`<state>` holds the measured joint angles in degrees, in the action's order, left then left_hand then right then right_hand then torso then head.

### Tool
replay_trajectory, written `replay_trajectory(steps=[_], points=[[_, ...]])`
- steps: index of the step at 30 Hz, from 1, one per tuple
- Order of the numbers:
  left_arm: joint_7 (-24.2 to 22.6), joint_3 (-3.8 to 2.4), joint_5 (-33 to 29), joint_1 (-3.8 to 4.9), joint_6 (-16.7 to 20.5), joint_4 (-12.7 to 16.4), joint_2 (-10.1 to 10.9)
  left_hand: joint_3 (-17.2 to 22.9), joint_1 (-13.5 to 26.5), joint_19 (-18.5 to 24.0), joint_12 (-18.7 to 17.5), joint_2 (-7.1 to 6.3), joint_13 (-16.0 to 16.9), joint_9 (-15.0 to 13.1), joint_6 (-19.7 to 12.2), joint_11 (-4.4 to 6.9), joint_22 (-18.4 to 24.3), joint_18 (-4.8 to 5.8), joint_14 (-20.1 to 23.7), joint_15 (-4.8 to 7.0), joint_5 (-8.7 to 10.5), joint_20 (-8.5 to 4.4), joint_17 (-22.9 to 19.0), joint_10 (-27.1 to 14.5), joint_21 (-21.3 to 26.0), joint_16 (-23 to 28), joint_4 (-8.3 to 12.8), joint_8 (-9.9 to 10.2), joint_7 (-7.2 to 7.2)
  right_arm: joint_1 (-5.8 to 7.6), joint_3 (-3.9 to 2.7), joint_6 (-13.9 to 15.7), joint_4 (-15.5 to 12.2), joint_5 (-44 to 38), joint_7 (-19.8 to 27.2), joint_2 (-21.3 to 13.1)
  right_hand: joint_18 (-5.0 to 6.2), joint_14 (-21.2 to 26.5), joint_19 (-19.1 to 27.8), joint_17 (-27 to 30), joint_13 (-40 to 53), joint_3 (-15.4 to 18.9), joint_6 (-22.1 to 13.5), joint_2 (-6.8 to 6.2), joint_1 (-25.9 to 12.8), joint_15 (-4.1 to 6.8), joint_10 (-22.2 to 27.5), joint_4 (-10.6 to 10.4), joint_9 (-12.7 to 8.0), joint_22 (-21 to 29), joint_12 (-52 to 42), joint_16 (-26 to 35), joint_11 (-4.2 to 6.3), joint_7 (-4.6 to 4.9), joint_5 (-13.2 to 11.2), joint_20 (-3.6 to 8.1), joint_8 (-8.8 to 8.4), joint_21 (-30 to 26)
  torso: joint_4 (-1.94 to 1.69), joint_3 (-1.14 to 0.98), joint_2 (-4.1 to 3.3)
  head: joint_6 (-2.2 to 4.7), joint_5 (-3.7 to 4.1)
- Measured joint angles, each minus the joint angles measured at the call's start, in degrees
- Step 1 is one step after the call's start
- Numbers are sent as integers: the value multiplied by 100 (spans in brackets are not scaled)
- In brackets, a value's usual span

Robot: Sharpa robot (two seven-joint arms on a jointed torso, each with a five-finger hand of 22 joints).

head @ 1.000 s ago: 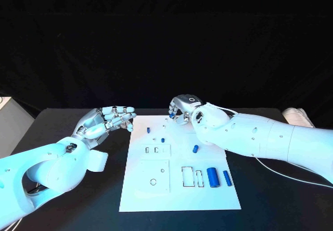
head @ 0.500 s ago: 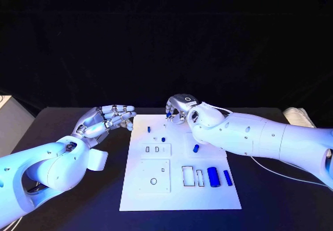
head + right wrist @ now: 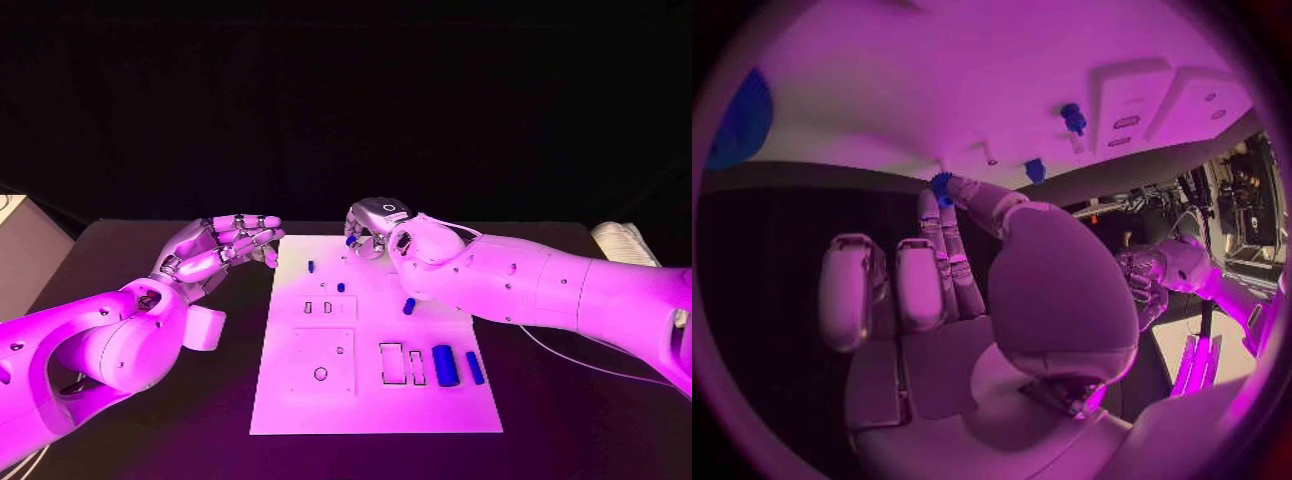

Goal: Assemble the parts on the task board

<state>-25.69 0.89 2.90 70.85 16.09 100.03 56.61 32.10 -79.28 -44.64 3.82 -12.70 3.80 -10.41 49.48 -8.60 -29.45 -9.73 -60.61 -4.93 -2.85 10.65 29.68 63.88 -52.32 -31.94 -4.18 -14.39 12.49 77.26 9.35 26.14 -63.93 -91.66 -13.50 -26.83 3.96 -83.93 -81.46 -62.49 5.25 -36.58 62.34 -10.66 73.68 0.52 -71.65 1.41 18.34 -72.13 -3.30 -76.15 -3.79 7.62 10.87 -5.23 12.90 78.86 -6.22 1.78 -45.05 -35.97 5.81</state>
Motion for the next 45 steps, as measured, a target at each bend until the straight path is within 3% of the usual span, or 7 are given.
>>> replay_trajectory(steps=[17,24,28,45], points=[[4,0,0,6,-6,-35,-32,0,0,0,0,0,0,1,0,0,1,1,0,0,0,0,-1,0,0,0,0,0,0,-7,-1,-47,51,0,33,86,0,0,0,15,-2,-11,-23,-17,-16,0,0,-11,12,35,-17,0,0,5,-26,0,20,0,-10,12,-4,-21,3],[7,0,0,6,-10,-40,-38,0,0,0,0,0,0,1,0,0,1,0,0,0,0,0,-2,0,1,0,0,0,0,-7,-1,-45,111,0,50,122,1,-7,146,183,-66,-69,-227,-84,-84,-35,291,-46,60,318,-35,34,-123,128,-22,-82,-64,-226,-10,15,-4,-13,-3],[9,0,0,6,-12,-41,-38,0,0,0,0,0,0,1,0,0,2,1,0,0,0,0,-2,0,1,0,0,0,0,-7,-2,-45,155,1,57,132,1,0,207,256,-91,-77,-270,-98,-98,-42,365,-42,59,425,-36,68,-156,130,-21,-83,-72,-298,-13,15,-4,-5,-3],[18,0,1,7,-22,-50,-39,0,0,0,0,0,6,-4,0,-21,-12,0,21,21,0,0,17,-20,-21,-28,0,0,0,-15,7,-166,201,-26,31,122,1,-20,207,258,-94,-93,-254,-97,-98,-62,348,-25,112,384,-41,68,-122,112,-45,-83,-73,-298,-16,15,-9,-15,2]])
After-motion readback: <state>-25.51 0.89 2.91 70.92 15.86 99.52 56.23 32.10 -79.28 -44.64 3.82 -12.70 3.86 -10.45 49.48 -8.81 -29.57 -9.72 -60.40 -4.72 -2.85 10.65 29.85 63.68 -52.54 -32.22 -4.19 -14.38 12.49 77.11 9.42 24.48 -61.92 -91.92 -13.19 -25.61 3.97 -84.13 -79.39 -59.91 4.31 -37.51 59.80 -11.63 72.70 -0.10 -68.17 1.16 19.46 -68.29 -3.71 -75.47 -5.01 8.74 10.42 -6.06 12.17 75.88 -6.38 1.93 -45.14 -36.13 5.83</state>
